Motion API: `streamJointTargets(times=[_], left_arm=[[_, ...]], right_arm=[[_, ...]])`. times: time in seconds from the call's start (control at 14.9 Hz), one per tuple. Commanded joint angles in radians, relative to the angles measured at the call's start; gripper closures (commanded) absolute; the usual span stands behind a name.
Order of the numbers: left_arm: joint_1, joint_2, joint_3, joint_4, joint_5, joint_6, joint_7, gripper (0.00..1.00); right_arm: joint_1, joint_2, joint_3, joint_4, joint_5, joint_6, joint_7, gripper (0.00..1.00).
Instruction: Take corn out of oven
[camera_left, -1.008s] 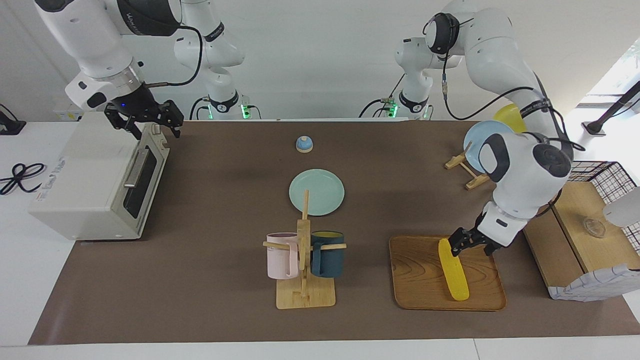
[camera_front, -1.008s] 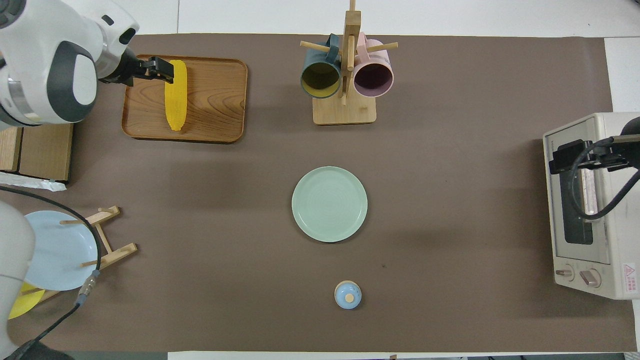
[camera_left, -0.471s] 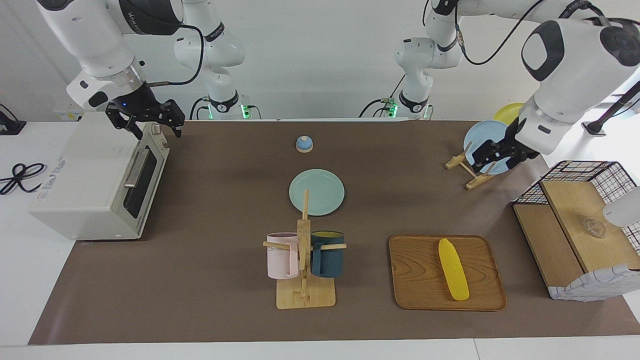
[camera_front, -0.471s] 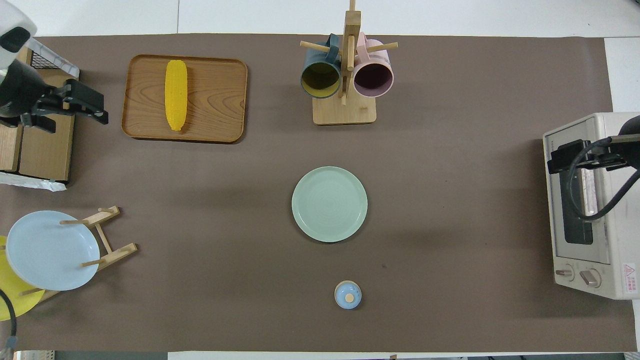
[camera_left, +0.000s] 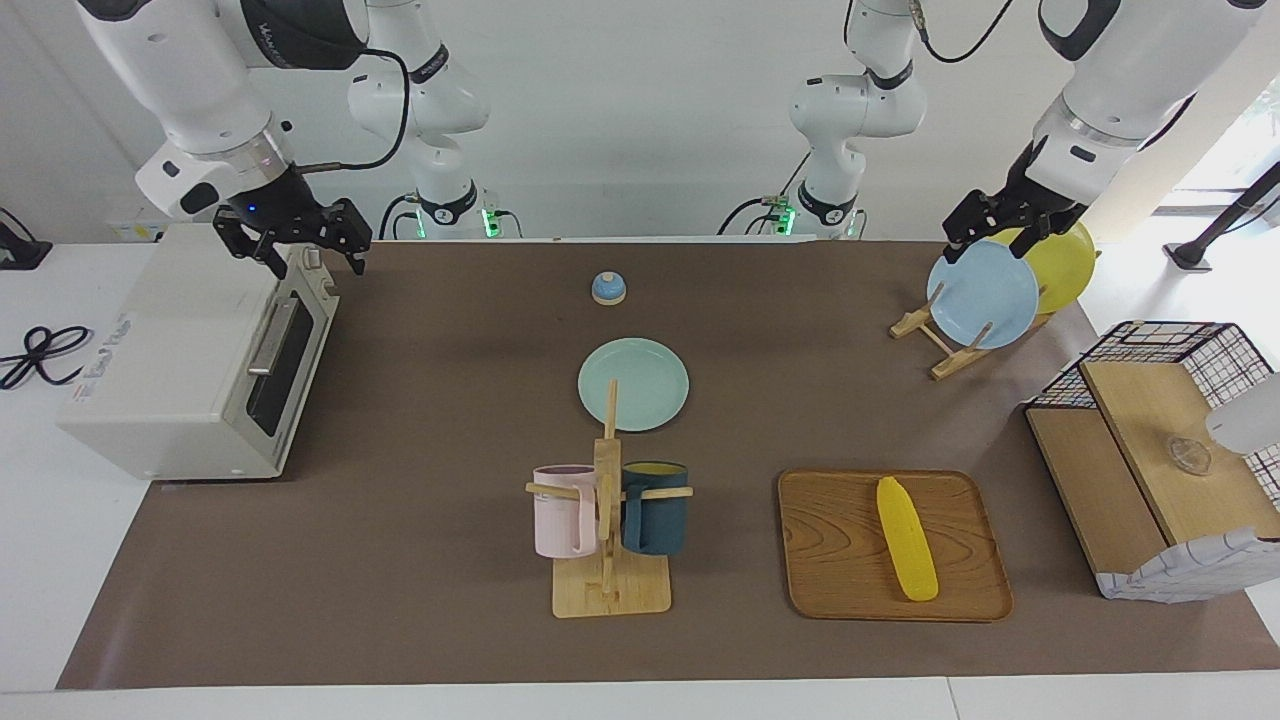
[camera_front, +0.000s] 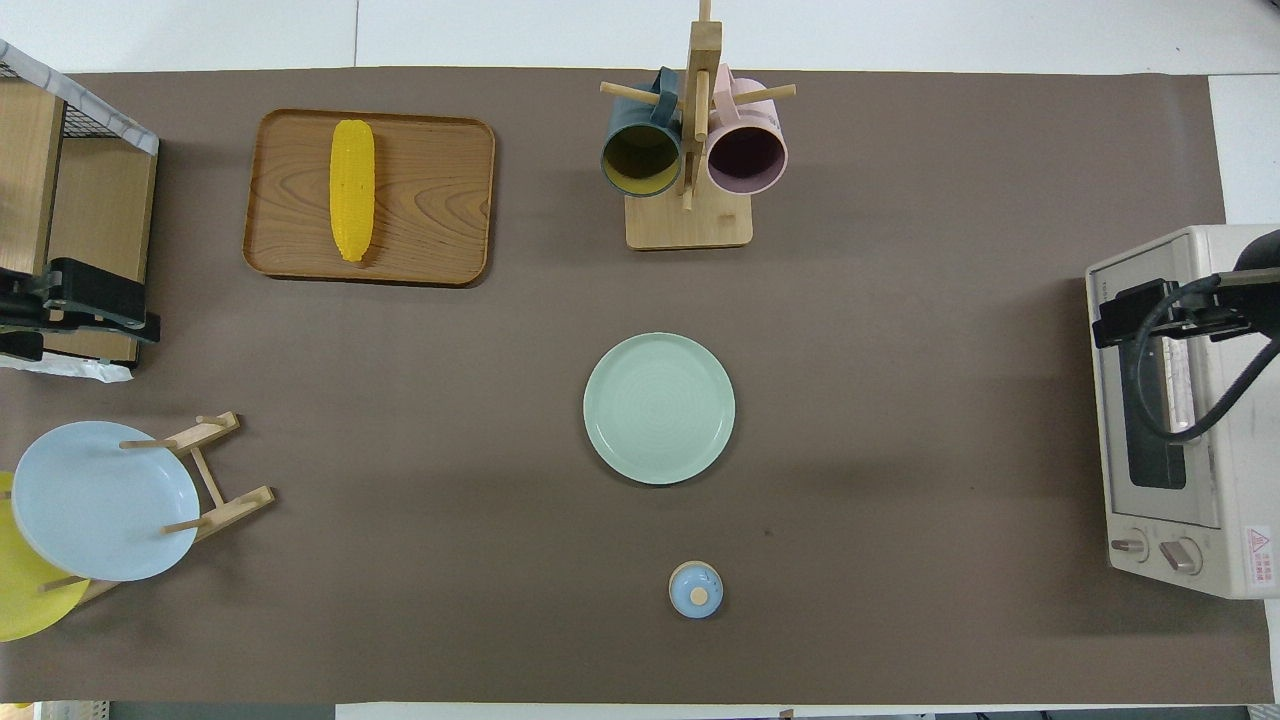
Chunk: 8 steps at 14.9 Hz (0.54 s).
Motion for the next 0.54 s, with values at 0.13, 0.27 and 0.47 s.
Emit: streamJointTargets(times=[0.13, 0.27, 0.47], left_arm=[[0.005, -0.005, -0.008, -0.055, 0.019, 0.079, 0.007, 0.0], [0.008, 0.004, -0.008, -0.05, 0.019, 0.081, 0.009, 0.0], [0.011, 0.004, -0.009, -0.042, 0.018, 0.071, 0.016, 0.0]], right_arm=[[-0.007, 0.004, 0.01, 0.008, 0.019, 0.008, 0.014, 0.0], [-0.007, 0.004, 0.01, 0.005, 0.02, 0.009, 0.014, 0.0], [-0.007, 0.003, 0.017, 0.005, 0.019, 0.009, 0.014, 0.0]])
